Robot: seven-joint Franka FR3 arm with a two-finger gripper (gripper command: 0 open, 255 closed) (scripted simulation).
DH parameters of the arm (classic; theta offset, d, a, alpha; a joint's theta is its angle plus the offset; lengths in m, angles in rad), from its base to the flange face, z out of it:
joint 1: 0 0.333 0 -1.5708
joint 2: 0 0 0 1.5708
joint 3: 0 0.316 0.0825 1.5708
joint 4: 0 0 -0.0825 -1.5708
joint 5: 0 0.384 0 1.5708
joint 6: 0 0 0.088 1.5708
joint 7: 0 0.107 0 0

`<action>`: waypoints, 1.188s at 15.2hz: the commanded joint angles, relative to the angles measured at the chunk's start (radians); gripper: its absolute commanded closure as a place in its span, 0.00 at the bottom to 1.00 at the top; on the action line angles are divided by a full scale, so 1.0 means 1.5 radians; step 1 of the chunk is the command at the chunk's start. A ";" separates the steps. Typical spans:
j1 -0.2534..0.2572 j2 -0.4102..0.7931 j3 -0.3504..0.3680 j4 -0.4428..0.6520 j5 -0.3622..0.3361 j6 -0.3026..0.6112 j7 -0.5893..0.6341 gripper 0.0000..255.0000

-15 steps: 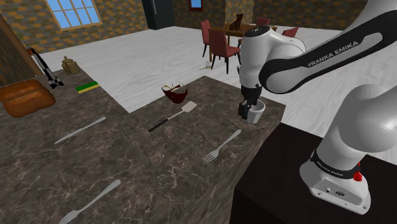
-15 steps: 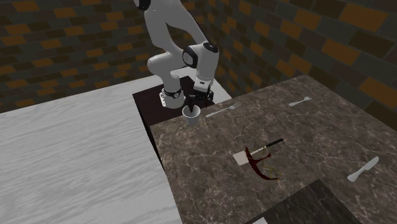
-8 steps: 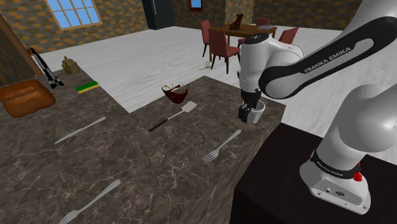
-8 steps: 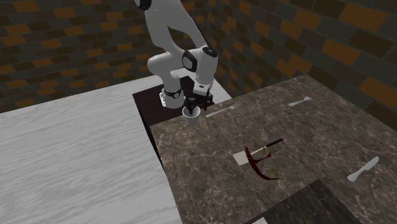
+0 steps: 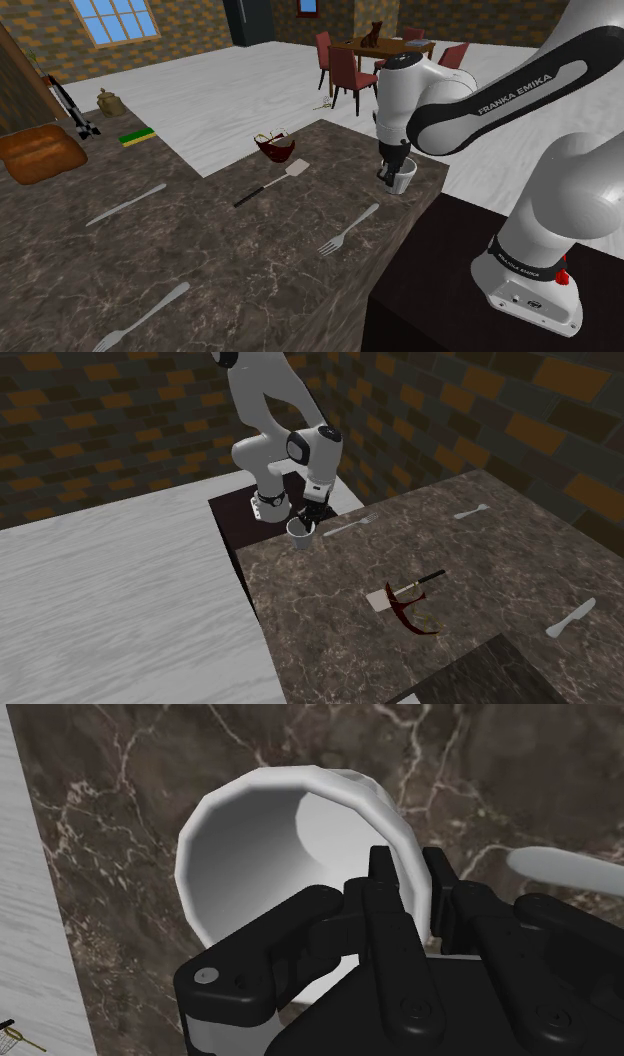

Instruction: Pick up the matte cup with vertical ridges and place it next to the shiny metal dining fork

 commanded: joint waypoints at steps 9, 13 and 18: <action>0.005 -0.028 -0.006 0.020 0.007 -0.048 -0.011 1.00; 0.009 -0.052 -0.010 0.043 0.011 -0.094 -0.021 1.00; 0.011 -0.076 -0.015 0.074 0.015 -0.148 -0.032 1.00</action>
